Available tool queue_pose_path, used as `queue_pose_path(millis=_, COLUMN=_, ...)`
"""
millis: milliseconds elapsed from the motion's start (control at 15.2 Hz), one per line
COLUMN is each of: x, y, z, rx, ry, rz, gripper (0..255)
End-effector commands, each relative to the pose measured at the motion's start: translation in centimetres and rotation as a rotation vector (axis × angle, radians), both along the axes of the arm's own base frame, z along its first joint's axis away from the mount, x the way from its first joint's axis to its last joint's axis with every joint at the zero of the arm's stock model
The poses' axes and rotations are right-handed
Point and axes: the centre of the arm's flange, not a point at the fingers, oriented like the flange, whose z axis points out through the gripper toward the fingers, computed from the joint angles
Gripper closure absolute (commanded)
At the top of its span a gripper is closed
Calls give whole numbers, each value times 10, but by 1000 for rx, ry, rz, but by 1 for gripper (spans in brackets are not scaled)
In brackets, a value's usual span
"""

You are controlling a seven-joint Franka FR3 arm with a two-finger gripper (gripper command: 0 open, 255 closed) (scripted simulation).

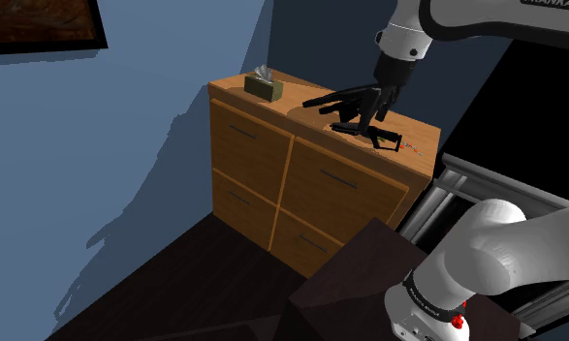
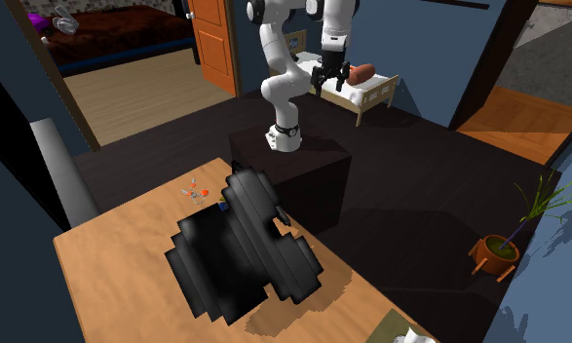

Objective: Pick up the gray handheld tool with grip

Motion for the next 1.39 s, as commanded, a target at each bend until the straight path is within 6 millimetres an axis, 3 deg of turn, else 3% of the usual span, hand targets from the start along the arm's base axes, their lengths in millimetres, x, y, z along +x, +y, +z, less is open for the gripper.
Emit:
queue_pose_path(millis=0, x=0, y=0, z=0, rx=0, ry=0, rz=0, gripper=0)
queue_pose_path(millis=1320, x=104, y=-240, z=-88, rx=72, ry=47, rz=77, gripper=0)
